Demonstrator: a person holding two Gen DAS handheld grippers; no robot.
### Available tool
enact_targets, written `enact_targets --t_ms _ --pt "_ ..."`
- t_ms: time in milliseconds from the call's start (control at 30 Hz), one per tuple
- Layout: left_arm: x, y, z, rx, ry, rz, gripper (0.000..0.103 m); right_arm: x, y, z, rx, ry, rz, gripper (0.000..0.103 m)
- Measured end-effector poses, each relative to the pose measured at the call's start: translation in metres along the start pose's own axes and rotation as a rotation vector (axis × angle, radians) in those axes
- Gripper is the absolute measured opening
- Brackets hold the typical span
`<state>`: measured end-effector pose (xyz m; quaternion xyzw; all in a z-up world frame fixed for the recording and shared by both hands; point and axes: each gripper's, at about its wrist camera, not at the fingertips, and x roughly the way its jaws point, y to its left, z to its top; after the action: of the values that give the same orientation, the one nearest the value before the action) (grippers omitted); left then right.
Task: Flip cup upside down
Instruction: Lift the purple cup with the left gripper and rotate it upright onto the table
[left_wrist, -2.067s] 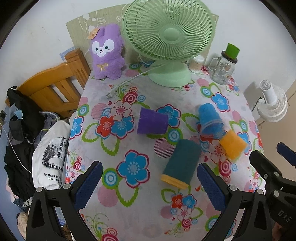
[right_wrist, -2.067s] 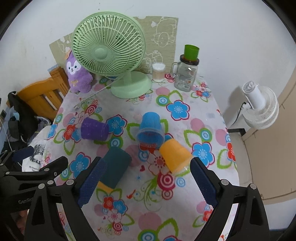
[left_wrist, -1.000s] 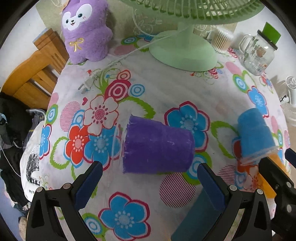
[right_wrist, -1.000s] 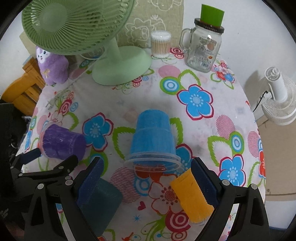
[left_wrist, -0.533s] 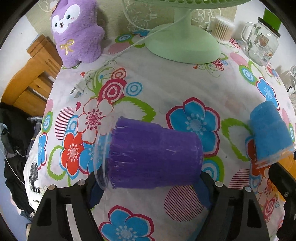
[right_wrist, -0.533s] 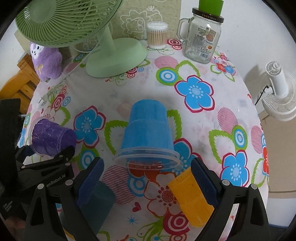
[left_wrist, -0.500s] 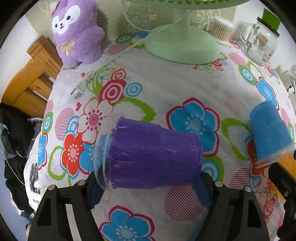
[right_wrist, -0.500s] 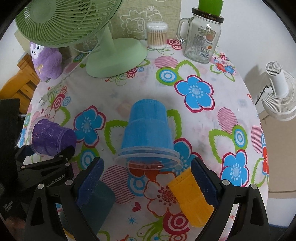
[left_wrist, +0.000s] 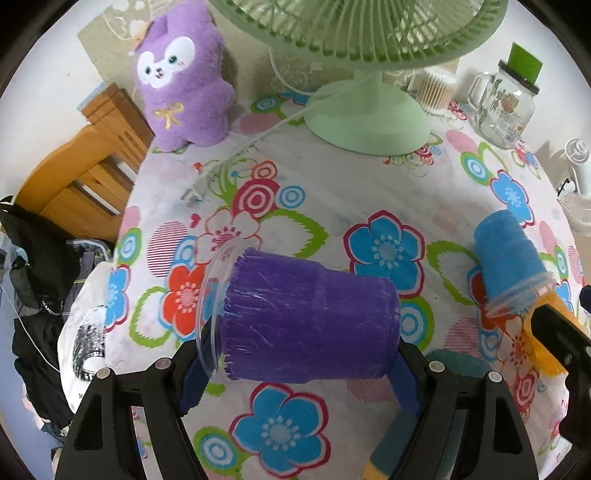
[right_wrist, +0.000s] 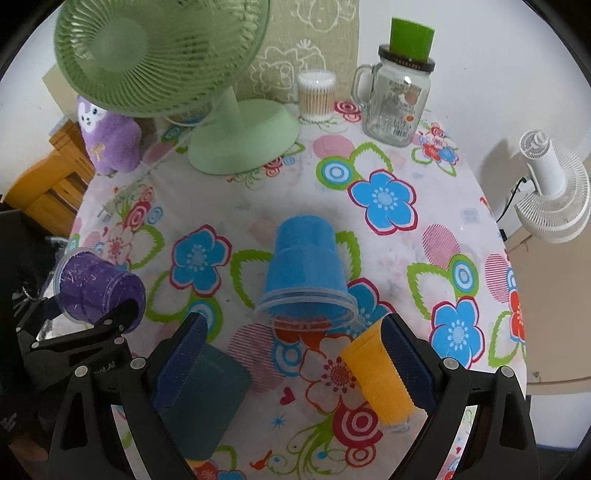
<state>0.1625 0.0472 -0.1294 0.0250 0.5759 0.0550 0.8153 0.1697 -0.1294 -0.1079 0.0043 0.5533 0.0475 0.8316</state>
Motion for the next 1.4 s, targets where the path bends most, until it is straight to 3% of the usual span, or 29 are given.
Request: enact_targets --t_ms 333,667,1100,1400 --pt "-0.047 -0.002 -0.031 0.065 -0.043 -0.009 0.083 -0.045 0.008 -0.029 0.0 -0.041 0.01 0.096" --pt "-0.081 -0.028 -0.072 0.212 -0.092 -0.071 0.083 -0.077 -0.009 -0.078 0.047 -0.048 0.002 0.096" --pt "-0.094 -0.093 -0.126 0.505 -0.117 -0.191 0.083 -0.1 -0.053 -0.144 0.176 -0.042 -0.075 0.096" --pt "-0.076 -0.137 -0.155 0.716 -0.102 -0.264 0.083 -0.093 -0.089 -0.181 0.29 -0.007 -0.142 0.096"
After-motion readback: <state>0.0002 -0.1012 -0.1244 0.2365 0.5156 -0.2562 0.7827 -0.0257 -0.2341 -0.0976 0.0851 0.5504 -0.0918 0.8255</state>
